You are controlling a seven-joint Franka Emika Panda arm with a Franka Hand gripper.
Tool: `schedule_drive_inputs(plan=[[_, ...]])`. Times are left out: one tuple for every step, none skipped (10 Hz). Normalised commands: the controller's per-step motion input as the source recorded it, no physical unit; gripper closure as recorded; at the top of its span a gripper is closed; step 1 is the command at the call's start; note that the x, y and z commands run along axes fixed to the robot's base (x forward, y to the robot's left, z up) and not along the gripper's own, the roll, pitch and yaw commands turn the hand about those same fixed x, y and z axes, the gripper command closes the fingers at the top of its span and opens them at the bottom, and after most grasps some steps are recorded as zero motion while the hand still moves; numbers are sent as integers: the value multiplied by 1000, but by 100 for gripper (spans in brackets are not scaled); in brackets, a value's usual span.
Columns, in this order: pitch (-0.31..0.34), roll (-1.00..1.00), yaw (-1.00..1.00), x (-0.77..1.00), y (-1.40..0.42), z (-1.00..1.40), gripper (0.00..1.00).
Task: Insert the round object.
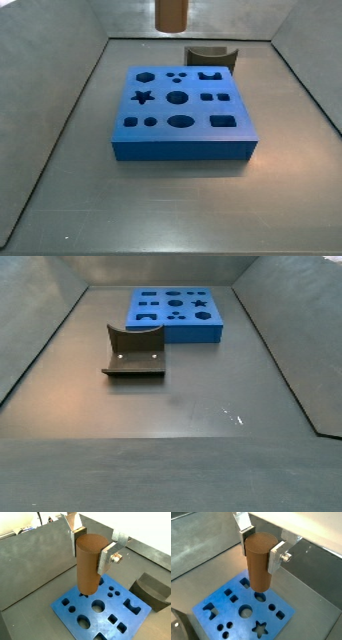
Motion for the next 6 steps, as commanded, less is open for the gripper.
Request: schedule_drive_inputs(plan=[[-201,133,169,11,329,-694,100],[-191,147,171,0,337,-711,100],[-189,131,151,0,309,-723,100],[-180,109,129,0,266,-774,100],[-171,84,123,0,231,-829,100],[-169,77,109,0,209,-854,100]])
